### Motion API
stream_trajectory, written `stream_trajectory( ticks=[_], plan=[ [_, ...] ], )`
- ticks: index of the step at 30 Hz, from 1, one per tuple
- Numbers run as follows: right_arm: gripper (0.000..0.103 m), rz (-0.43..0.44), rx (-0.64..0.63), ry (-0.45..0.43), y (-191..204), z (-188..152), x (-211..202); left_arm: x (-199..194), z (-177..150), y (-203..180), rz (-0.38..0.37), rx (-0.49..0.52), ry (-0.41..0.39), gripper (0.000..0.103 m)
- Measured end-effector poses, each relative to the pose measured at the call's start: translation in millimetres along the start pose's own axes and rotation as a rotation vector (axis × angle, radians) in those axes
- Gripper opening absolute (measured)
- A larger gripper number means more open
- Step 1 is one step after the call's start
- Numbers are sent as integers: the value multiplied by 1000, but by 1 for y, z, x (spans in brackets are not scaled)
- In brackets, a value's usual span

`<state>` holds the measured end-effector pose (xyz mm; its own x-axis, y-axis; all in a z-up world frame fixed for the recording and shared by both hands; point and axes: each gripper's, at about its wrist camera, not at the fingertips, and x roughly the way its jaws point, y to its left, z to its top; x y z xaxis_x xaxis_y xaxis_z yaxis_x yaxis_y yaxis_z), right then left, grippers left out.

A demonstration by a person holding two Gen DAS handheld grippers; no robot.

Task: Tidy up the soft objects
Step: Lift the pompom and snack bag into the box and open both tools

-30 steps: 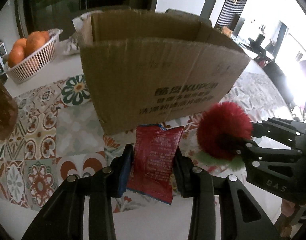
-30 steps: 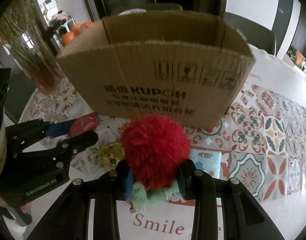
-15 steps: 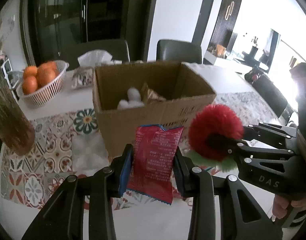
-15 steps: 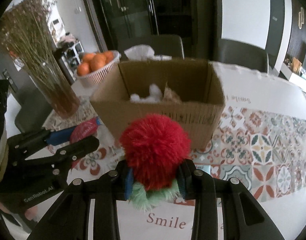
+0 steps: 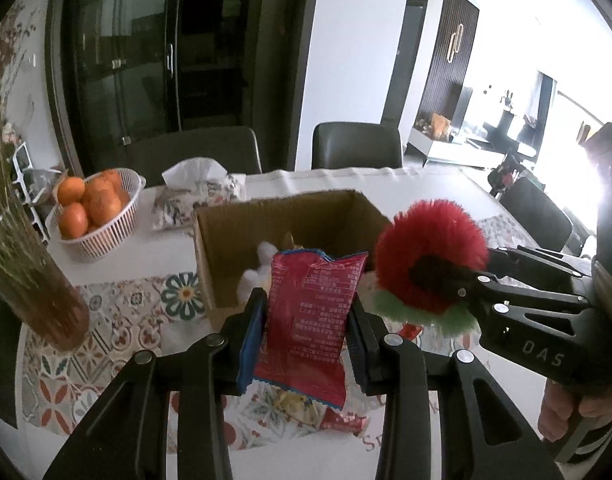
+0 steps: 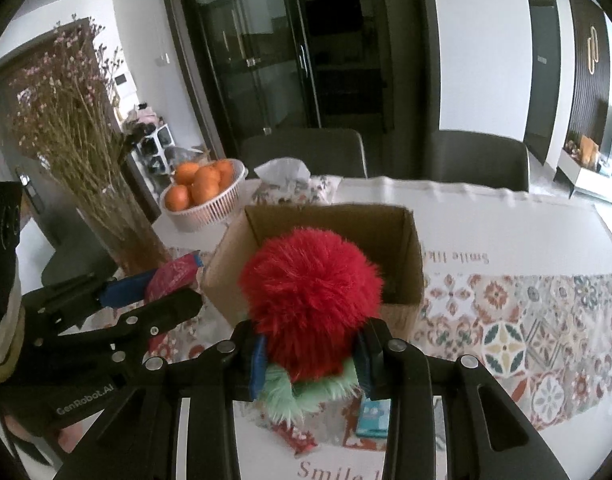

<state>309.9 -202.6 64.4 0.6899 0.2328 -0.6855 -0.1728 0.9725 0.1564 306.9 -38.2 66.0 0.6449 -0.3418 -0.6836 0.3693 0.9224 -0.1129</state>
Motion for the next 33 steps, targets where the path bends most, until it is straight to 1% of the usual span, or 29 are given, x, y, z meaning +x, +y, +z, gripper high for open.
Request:
stream_trajectory(
  ticks=[7,16,22,28,29,31,32,33],
  plan=[
    [36,5,-7,-32,-4,25,4,3,23,3,13,-1,-19,37],
    [36,11,-3,-34,-15,48,31,27,47,13,25,-18,-22,37],
    [36,9,4,9,-26,53,61,59,56,19,59,0,-2,38],
    [37,6,9,70,-36,54,94,93,58,25,78,15,43,38],
    [37,7,8,78,-37,54,98,100,57,26,79,20,57,39],
    [39,10,9,95,-38,53,106,110,56,29,81,21,73,55],
    [40,13,15,101,-40,53,109,115,55,30,80,22,81,69],
    [43,15,19,108,-41,52,112,118,55,31,79,24,91,72]
  ],
)
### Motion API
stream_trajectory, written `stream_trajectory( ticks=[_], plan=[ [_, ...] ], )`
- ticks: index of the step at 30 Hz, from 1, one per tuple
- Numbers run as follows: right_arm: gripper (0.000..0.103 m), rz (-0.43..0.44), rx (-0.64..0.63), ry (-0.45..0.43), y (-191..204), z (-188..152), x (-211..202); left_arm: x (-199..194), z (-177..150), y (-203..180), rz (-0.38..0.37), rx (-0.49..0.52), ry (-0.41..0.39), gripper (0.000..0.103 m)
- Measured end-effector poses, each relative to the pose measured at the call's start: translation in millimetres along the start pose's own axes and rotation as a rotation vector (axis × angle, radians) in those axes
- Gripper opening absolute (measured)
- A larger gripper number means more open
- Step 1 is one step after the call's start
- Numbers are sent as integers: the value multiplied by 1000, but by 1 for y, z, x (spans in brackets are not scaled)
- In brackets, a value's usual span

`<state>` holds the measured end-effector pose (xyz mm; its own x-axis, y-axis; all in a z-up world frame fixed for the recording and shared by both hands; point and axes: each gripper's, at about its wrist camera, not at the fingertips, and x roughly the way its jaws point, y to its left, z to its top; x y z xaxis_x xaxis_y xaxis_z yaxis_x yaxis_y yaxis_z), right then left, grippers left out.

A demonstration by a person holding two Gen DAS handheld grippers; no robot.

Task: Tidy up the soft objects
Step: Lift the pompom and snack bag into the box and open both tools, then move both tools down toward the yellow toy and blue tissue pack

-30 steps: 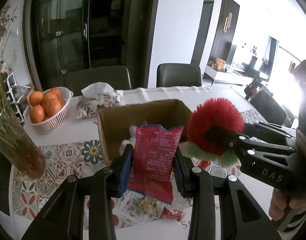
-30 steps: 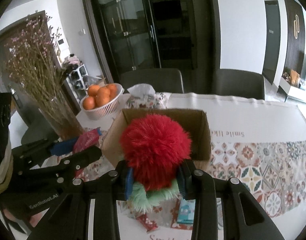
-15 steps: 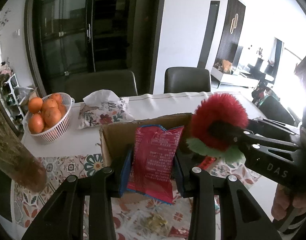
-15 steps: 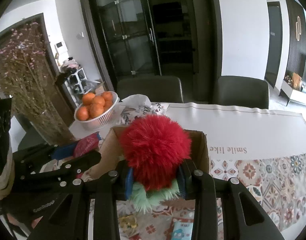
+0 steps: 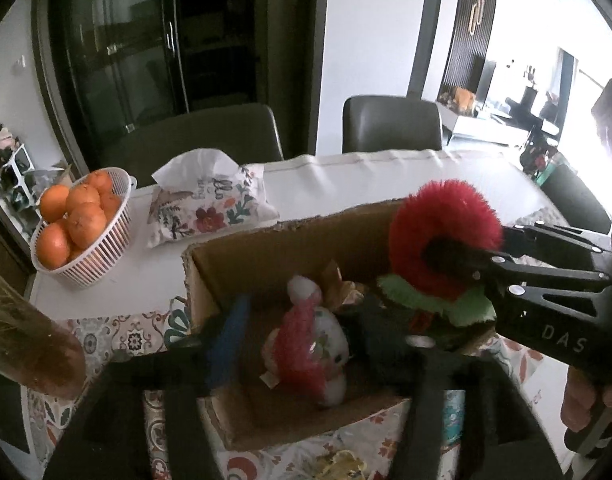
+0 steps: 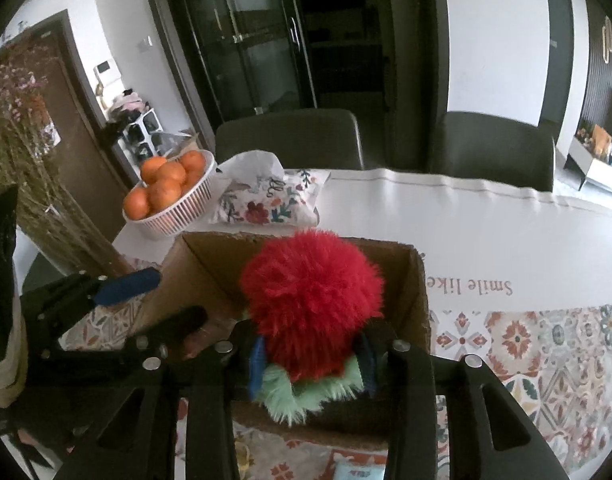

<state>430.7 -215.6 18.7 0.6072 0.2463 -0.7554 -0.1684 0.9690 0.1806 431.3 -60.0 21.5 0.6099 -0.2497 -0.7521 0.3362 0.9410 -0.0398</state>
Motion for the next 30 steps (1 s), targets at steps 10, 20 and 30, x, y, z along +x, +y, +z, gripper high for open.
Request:
stream_trajectory(
  ticks=[10,20,30],
  plan=[
    [63,-71,22,11,-4,-6,0,5,-10,7,78,-14,25,75],
    [64,-97,10,-19,6,-28,-34,-27,-32,0,117,-61,26,75],
    [64,-137,26,-22,6,-54,-62,-50,-53,-16,148,-36,43,75]
  ],
)
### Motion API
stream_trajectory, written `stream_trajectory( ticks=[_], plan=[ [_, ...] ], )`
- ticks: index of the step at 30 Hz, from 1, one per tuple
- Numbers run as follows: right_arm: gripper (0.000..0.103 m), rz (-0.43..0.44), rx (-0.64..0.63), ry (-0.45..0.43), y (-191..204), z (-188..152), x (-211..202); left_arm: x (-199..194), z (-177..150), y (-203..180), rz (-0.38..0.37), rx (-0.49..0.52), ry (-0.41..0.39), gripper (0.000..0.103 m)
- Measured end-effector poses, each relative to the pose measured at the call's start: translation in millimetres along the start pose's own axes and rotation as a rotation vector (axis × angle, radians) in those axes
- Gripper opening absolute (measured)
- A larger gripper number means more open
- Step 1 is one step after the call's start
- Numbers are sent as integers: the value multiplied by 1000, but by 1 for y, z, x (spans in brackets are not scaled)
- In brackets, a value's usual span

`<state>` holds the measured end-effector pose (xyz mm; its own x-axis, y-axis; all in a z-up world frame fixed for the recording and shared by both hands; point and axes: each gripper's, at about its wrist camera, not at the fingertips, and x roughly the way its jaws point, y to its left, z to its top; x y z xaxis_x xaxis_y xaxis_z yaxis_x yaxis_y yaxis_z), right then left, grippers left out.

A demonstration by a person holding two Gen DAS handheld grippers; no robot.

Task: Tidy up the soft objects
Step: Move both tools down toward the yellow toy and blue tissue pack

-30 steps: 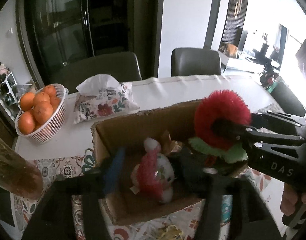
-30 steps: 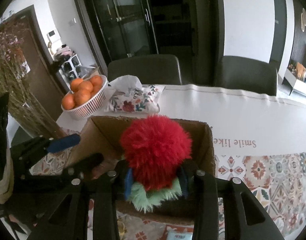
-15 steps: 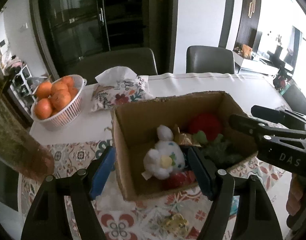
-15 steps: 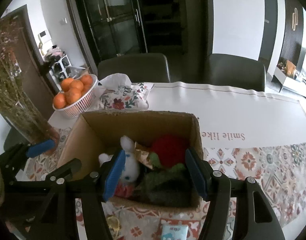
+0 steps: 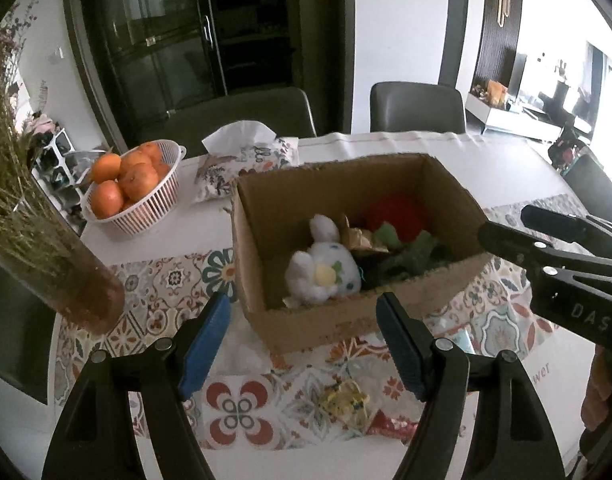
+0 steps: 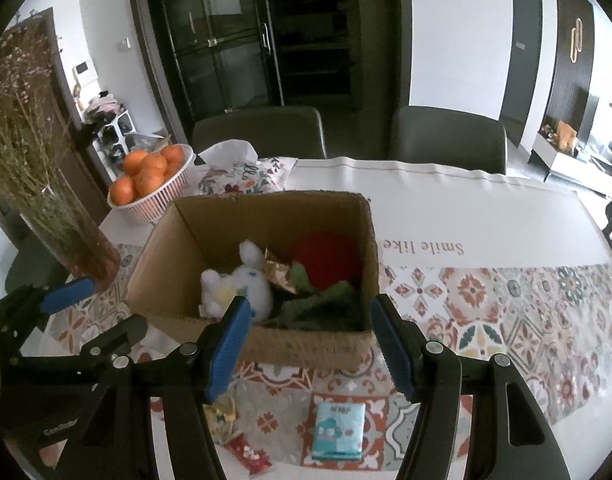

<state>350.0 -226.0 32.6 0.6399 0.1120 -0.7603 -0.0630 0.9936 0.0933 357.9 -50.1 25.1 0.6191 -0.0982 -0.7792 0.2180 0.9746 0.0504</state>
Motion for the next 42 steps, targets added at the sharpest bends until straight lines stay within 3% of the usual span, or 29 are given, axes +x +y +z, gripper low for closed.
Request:
stream_trajectory(
  ticks=[22,42],
  plan=[
    [64,-37,60,94,-15,-66,-12,-8,-58,-24,-7,-3,98,75],
    [64,-52,103,268,-25,-109,44,53,-98,-25,-53,-29,288,75]
  ],
)
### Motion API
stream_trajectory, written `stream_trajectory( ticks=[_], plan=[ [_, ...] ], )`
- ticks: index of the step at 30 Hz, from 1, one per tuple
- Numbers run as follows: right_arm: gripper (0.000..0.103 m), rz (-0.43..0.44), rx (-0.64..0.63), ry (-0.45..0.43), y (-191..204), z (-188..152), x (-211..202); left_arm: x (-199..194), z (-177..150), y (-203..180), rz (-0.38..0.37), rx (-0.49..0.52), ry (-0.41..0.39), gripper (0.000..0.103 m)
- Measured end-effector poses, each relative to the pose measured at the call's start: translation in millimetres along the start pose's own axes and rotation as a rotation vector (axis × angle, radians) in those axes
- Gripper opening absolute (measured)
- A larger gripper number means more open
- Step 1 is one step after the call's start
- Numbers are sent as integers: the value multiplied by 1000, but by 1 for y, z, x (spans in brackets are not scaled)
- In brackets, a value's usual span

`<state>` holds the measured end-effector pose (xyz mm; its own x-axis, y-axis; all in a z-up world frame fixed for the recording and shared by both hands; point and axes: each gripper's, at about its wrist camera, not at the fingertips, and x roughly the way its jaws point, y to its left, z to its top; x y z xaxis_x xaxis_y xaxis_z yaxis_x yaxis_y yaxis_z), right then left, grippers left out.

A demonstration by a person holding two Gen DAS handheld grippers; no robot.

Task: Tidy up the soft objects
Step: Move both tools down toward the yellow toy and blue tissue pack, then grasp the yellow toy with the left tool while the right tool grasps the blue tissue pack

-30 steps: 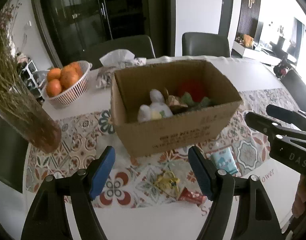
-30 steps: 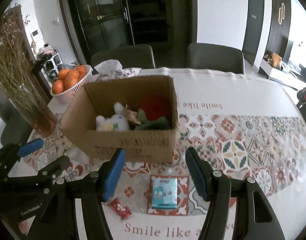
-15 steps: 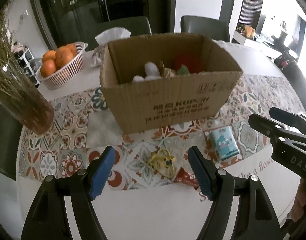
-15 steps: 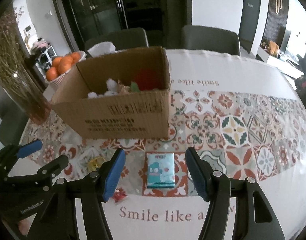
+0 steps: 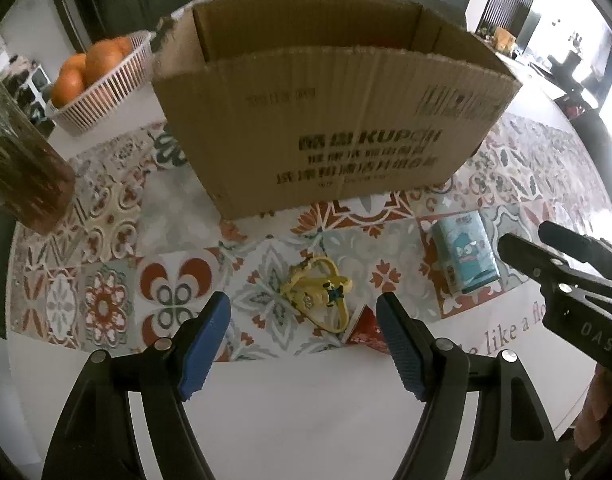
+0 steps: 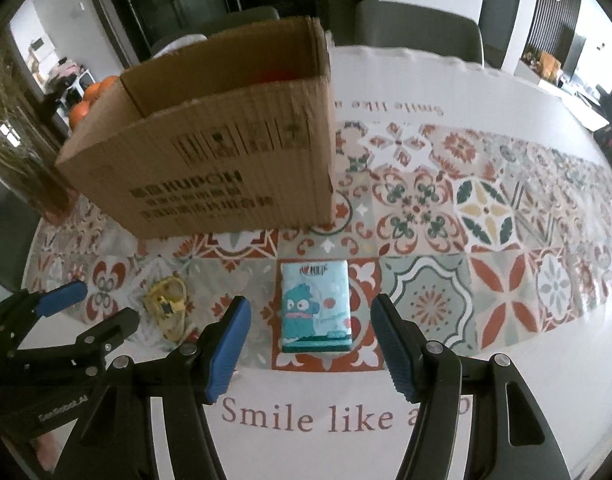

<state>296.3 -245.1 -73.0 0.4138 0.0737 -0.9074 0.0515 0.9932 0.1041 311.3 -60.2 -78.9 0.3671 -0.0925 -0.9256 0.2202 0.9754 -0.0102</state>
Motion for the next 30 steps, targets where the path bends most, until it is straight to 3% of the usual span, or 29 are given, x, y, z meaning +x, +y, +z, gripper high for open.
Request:
stream_trajectory(
  ticks=[7,20,27,30],
  plan=[
    [69,-4,22,55,-5,-5,23,26,0,1,-25,-25,58,75],
    [69,-32,28,129,-8,-5,57,68,6,4,-68,-87,145,79],
    [70,-33,41,155,-11,-3,76,89,8,4,-35,-117,176,79],
    [70,-34,49,155,-11,-4,83,90,9,6,-19,-130,157,74]
  ],
)
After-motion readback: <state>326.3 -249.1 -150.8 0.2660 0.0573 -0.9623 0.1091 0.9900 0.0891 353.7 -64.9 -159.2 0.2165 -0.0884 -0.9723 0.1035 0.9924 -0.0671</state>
